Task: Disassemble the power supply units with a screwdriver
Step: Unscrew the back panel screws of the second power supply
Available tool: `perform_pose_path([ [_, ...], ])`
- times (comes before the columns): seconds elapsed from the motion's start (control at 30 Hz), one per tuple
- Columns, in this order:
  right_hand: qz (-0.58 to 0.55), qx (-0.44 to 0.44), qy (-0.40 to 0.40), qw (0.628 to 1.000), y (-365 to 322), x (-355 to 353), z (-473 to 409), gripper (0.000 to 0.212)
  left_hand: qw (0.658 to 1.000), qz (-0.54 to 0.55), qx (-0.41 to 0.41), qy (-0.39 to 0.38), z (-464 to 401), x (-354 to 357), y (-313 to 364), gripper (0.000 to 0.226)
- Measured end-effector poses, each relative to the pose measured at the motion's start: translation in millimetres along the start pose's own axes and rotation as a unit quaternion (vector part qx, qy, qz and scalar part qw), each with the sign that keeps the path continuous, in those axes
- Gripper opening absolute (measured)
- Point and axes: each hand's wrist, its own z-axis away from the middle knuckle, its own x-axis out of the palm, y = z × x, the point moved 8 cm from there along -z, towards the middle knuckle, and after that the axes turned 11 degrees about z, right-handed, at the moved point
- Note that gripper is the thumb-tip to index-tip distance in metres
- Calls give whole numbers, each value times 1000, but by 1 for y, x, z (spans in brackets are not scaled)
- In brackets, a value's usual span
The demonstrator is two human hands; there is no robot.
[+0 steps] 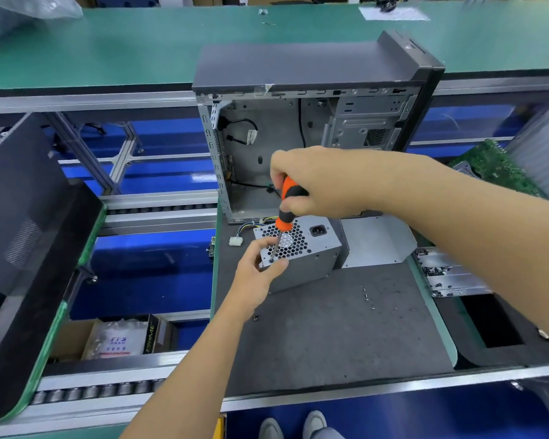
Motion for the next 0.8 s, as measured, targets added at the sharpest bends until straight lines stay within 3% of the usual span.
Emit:
perform_pose_path([
  [0.13,-29,-4,-13,999,-2,1,4,21,1000,-3,0,-5,1,3,-1,40],
  [0.17,-15,21,-12,1000,0,2,4,32,1000,-3,0,-6,2,3,-1,39],
  [0.23,87,83,3,993,4,-1,3,58,1000,-7,-2,-4,3,3,-2,39],
  [0.3,219,93,35,971,-2,-8,-2,70,1000,-14,-5,-1,3,2,-3,44],
  [0.4,246,44,59,966,-13,-9,-6,58,1000,-22,-13,-2,3,3,-5,42],
  [0.5,149,-15,37,988,-16,-5,-9,32,1000,-24,-13,-5,4,3,-5,37],
  [0.63,43,-47,-11,998,-15,-1,-9,35,1000,-25,-8,-5,5,5,-4,32],
  [0.7,42,-15,-18,999,-12,2,-6,48,1000,-23,-11,-2,6,5,-4,34],
  [0.8,170,70,1,983,-7,-8,-1,86,1000,-11,-13,3,6,5,-4,39],
])
